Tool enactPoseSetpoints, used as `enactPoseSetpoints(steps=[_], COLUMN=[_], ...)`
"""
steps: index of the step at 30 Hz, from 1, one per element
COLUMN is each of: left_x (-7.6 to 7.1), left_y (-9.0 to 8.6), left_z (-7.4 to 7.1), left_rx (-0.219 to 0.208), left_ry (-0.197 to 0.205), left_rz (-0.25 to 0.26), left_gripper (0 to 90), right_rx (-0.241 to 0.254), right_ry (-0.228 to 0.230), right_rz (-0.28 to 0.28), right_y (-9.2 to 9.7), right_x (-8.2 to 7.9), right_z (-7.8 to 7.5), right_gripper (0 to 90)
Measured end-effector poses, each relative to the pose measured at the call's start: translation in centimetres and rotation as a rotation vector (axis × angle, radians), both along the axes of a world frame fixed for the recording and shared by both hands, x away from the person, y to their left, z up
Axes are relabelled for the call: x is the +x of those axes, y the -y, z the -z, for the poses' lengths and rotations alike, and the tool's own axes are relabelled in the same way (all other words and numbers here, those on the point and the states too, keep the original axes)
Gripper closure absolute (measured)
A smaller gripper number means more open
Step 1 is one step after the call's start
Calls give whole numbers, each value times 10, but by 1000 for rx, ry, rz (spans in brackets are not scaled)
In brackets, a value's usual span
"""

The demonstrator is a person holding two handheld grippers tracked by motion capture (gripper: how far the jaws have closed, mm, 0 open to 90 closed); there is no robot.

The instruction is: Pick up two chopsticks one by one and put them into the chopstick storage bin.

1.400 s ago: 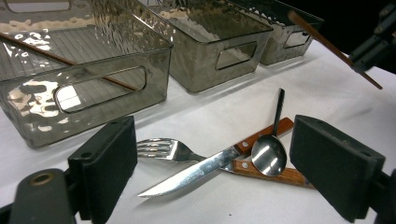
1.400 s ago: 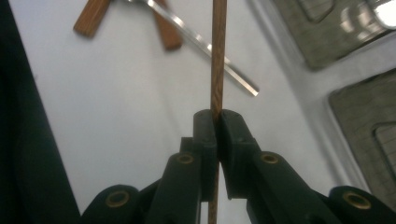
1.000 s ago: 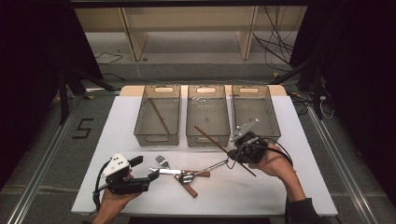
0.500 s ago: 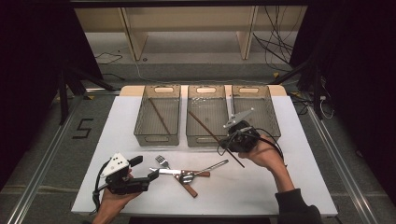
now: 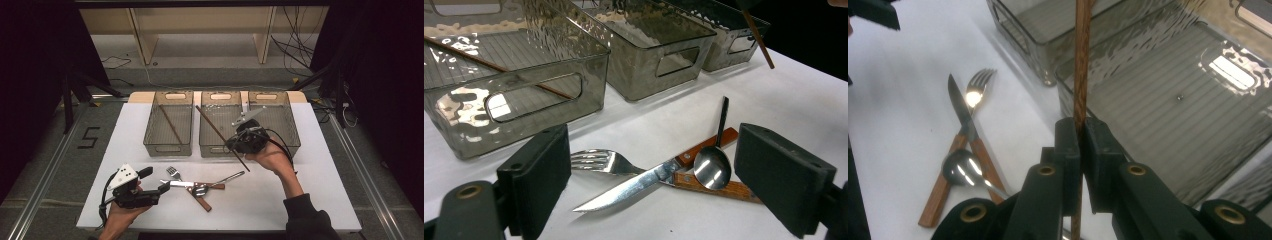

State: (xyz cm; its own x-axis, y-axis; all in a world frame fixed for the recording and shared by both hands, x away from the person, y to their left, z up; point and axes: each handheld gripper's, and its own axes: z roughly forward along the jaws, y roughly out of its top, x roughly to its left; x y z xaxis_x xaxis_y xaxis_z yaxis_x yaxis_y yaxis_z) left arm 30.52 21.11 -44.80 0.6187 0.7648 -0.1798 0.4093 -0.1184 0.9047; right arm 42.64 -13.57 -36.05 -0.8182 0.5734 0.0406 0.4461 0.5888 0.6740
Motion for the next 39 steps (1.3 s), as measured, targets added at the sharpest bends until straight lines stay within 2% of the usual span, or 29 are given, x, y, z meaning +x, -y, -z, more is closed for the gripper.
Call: enactPoseSetpoints(steps=[8,11,15,31,39], left_x=[0,0,0,0,0], left_y=[0,-1,-1,-1,-2], left_z=[0,0,0,-1,-1], left_rx=[-3,-3,-3,-4,-6], left_ry=[1,2,2,2,6], left_rz=[-2,-1,0,4,5], left_gripper=[146,146,146,146,146], right_rx=[50,99,123,193,205], right_ry=[6,-5,-10,-19,-20], right_rz=[5,0,-2,54,75], right_y=[-15,-24,-32,-69,-86], right_x=[10,16,22,49,61], right_z=[-6,-10,-12,-15,-17], right_gripper=[857,857,857,857,857])
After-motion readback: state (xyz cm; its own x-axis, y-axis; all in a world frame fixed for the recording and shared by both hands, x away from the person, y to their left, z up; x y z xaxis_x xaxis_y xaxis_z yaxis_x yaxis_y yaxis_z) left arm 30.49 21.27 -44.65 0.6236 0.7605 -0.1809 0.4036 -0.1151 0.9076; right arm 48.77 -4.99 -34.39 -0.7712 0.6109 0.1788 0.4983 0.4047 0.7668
